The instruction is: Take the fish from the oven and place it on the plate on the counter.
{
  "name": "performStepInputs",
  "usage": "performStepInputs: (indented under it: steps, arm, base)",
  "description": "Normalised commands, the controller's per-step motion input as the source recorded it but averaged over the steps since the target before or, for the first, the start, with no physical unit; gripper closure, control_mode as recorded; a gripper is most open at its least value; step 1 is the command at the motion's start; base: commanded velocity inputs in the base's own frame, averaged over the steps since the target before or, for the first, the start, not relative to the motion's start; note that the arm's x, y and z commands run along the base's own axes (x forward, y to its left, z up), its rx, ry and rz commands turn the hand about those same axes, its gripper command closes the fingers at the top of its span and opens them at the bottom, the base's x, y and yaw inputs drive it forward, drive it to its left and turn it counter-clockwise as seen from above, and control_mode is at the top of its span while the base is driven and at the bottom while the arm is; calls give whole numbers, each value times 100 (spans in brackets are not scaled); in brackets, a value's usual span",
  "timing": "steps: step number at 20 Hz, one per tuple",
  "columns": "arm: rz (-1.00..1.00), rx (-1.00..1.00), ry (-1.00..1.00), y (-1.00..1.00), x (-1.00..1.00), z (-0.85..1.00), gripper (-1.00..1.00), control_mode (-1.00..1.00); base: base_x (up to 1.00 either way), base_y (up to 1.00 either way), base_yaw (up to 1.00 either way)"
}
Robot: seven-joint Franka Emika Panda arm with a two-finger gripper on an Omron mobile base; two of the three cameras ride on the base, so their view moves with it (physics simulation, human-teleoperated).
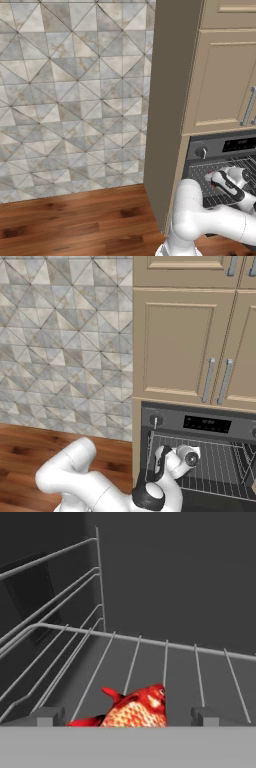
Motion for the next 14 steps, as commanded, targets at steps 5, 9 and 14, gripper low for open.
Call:
performStepInputs:
  steps: [5, 9, 14]
  arm:
    - [-8, 0, 0, 0, -2, -45, -100, -100]
    - [-10, 1, 0, -3, -8, -64, -100, -100]
    - [-7, 10, 0, -11, -18, -65, -100, -100]
  base:
    - [0, 0, 0]
    - [0, 0, 0]
    - [0, 0, 0]
